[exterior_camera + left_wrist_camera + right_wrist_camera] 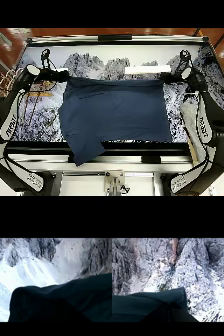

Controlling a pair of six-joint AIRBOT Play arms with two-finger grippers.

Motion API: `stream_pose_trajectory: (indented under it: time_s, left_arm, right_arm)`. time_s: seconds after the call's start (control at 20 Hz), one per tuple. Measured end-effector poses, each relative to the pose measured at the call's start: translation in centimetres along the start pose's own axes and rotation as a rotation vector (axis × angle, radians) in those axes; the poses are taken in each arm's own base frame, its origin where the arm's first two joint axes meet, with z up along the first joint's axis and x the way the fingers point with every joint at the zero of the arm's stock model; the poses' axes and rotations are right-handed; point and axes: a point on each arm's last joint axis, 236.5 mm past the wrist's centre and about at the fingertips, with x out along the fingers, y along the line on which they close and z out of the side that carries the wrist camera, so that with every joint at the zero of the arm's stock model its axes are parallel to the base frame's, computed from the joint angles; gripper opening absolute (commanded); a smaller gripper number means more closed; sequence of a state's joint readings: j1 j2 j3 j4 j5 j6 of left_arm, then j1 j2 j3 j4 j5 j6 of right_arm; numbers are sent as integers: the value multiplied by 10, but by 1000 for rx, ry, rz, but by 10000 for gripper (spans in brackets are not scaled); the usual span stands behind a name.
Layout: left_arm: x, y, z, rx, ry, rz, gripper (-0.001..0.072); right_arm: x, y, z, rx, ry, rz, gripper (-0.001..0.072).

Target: Fold the shirts.

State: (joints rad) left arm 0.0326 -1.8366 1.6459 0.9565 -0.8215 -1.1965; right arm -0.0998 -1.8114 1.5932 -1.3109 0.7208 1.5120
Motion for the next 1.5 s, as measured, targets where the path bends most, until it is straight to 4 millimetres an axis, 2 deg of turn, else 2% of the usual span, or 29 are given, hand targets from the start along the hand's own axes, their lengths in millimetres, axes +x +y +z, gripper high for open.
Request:
stream_pose_trajectory:
  time_s: [0.15, 0.35, 0.45, 0.6, 0.85, 0.9, 1.0, 1.05, 1.2, 1.35, 1.5]
  left_arm:
    - [-18, -9, -34, 81, 163, -11, 33]
    - [-44, -8, -92, 115, 428, -9, 33]
    - [-54, -3, -112, 102, 521, 9, 33]
    - [-62, 0, -133, 77, 609, 21, 33]
    - [-63, -5, -148, 58, 670, 9, 34]
    - [-63, -5, -150, 52, 679, 8, 40]
    - [-62, -5, -154, 33, 690, 9, 353]
    - [-62, -5, -155, 18, 694, 13, 405]
    - [-70, -4, -156, -7, 707, 20, 405]
    - [-94, 10, -161, -81, 751, 48, 405]
    - [-131, 13, -175, -157, 786, 52, 405]
  right_arm:
    - [-15, -6, -16, 8, 89, -4, 78]
    - [-30, -15, -71, 9, 332, -15, 78]
    - [-33, -19, -96, 14, 436, -21, 78]
    - [-34, -23, -117, 34, 525, -31, 78]
    - [-33, -24, -124, 62, 555, -37, 83]
    - [-32, -24, -125, 68, 556, -39, 128]
    - [-32, -23, -125, 83, 555, -38, 463]
    - [-33, -22, -124, 85, 554, -35, 466]
    - [-50, -20, -119, 64, 553, -31, 466]
    - [-87, -40, -116, 14, 580, -88, 466]
    - [-138, -62, -122, 10, 638, -116, 466]
